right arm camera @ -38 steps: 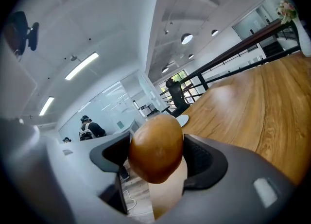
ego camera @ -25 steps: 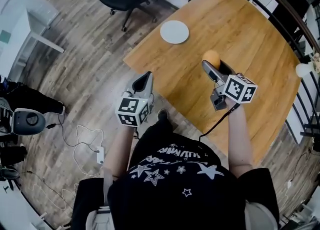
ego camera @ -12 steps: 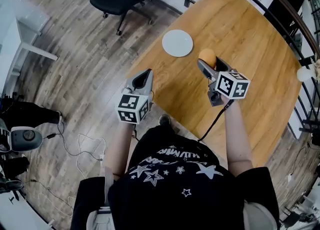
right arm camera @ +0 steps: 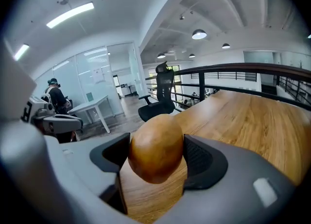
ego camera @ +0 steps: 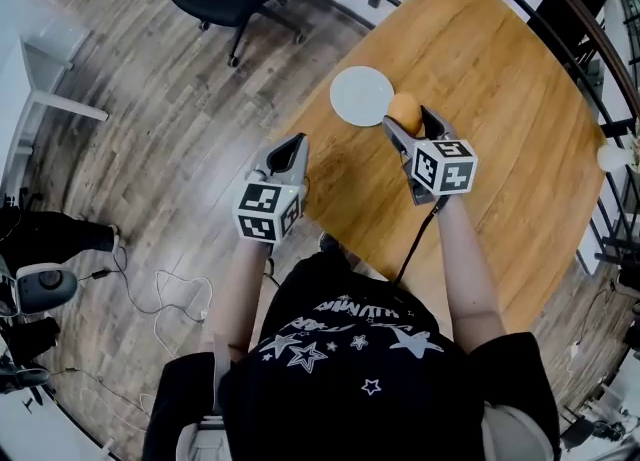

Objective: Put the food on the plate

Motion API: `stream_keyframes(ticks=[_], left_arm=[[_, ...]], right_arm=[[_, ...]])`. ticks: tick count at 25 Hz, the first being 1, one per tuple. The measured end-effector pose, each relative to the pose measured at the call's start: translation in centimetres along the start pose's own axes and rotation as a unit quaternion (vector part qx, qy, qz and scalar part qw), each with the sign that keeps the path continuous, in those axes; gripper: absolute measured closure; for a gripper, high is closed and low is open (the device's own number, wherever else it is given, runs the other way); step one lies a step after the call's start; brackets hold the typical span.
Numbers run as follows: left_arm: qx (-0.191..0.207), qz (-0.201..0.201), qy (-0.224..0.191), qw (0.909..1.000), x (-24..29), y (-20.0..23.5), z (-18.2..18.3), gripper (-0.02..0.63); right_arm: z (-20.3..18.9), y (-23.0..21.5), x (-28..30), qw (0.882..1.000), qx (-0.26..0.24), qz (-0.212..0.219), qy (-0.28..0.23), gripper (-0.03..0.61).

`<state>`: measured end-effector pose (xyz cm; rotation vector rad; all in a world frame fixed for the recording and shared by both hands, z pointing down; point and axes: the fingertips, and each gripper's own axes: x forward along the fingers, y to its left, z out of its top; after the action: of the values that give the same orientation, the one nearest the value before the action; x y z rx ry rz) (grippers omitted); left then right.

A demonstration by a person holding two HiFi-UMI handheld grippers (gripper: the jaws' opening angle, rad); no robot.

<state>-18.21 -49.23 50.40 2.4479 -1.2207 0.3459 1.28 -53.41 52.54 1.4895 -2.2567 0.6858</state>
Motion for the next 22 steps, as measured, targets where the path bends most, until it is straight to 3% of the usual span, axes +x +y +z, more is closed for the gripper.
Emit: stream_keyframes(ticks=[12, 22], left_arm=[[-0.005, -0.007, 0.023, 0.9997, 2.1, 1.4, -1.5, 0.612], [-0.013, -0.005, 0.037, 0.9992, 2.6, 2.0, -3.0, 0.612]], right_arm=[[-1.0, 0.4, 5.5, 0.996, -0.076, -0.029, 0.025, 0.230], [-2.4, 2.0, 9.0, 0.986, -0.153, -0.018, 0.060, 0.230]])
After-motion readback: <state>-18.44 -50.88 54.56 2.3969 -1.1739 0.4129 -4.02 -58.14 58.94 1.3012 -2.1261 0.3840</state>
